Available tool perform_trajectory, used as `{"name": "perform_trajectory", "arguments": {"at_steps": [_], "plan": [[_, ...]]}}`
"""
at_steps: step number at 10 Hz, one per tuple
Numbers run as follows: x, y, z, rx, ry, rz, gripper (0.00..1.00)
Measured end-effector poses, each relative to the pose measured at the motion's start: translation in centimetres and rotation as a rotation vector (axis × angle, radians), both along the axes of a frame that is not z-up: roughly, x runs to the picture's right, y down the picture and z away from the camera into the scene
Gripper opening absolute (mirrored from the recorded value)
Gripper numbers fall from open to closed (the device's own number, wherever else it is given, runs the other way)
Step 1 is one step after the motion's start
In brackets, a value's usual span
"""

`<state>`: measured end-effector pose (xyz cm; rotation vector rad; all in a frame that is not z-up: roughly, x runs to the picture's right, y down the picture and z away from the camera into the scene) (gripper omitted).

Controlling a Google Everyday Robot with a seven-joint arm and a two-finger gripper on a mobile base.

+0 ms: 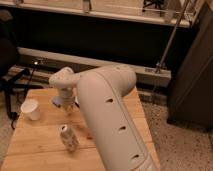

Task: Push the eraser across the table

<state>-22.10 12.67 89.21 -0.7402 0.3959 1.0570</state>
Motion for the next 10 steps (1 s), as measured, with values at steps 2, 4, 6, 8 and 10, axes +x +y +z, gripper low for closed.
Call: {"name": "perform_trajectory", "arguments": {"at_steps": [2,4,6,8,10], "plan": [[2.2,0.1,1.0,-0.02,0.046,0.012,0.0],[5.4,0.0,2.2,-0.027,0.111,0.03,0.0],[7.8,-1.4,3.0,0.015,0.161,0.04,0.0],[8.8,-3.4,2.9,0.074,0.175,0.073,0.0],[8.6,-4.8,2.5,0.119,0.169,0.109,0.0]]}}
